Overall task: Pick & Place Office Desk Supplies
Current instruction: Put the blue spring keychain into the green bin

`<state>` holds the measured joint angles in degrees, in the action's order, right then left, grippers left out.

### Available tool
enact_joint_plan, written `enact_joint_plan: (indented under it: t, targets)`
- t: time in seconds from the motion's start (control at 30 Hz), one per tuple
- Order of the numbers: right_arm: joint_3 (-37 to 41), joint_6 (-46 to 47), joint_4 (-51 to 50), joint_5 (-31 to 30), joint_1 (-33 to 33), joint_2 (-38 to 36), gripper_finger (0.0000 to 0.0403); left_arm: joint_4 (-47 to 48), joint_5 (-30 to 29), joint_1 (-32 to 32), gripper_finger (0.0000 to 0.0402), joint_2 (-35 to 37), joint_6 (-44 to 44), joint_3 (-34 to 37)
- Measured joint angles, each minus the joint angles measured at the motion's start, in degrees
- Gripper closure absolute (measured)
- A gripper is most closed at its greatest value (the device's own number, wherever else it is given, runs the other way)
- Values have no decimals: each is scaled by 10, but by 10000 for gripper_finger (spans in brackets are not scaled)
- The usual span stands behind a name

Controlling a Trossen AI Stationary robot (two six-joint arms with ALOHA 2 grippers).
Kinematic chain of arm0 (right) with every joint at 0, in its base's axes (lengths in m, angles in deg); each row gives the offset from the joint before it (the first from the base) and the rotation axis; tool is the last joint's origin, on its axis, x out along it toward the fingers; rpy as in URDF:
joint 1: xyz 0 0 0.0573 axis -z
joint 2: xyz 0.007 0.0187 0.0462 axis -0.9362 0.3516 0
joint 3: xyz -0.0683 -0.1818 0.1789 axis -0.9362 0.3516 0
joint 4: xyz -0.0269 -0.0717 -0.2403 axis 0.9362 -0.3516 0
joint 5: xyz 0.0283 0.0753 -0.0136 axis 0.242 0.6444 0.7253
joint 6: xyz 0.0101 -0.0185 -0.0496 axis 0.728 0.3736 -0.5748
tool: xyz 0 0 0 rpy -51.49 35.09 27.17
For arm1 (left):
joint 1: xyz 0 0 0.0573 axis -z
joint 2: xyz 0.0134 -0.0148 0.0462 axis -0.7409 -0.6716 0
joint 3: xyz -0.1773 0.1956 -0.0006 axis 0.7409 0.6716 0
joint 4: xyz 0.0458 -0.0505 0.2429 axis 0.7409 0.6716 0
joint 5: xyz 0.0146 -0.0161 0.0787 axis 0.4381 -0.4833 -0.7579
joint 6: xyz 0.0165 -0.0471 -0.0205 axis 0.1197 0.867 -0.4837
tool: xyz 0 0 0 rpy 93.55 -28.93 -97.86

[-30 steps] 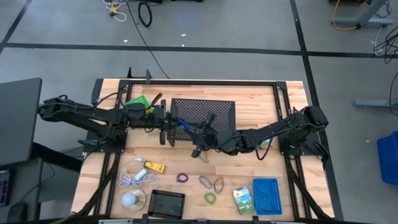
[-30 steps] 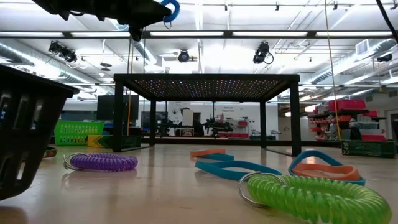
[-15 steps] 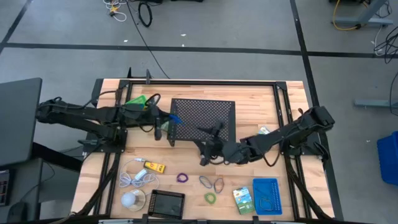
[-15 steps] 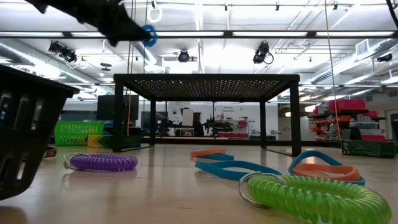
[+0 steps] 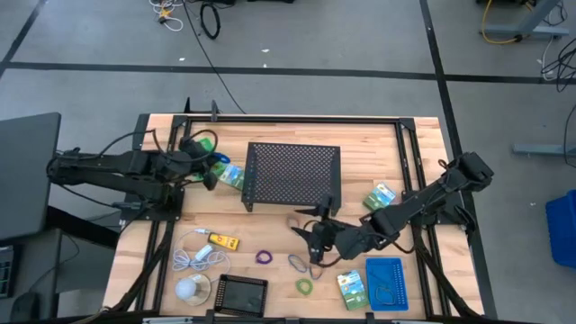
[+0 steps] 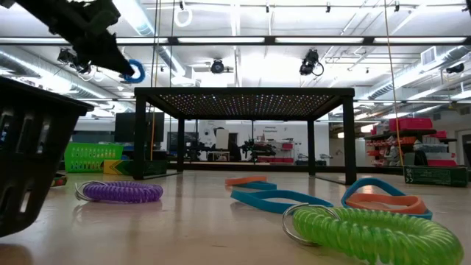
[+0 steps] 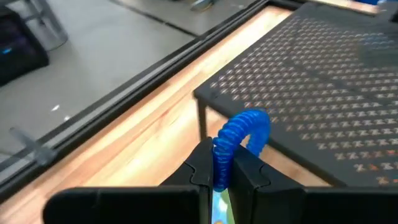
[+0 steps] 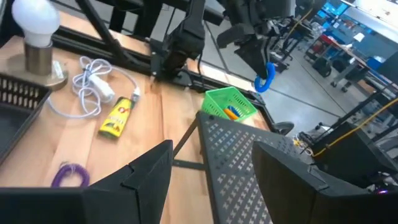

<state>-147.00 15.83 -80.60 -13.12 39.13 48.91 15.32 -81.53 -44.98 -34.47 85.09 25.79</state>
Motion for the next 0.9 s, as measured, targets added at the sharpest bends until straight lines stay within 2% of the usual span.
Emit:
enact_joint_plan:
  t: [0.17, 0.27, 0.5, 0.7, 0.9]
  targets:
    - [37, 1, 49, 3, -18, -18, 172, 87, -32, -24, 376, -4, 70, 0]
    - [70, -3, 83, 5, -31, -32, 172, 132, -18, -47, 377, -8, 111, 0]
    - [143, 3, 145, 1, -45, -65, 172, 143, 19, -90, 377, -36, 136, 0]
    - [170, -7, 183, 2, -57, -71, 172, 150, 24, -152, 377, -99, 152, 0]
    - [171, -14, 184, 1, -77, -71, 172, 147, 65, -212, 377, -202, 150, 0]
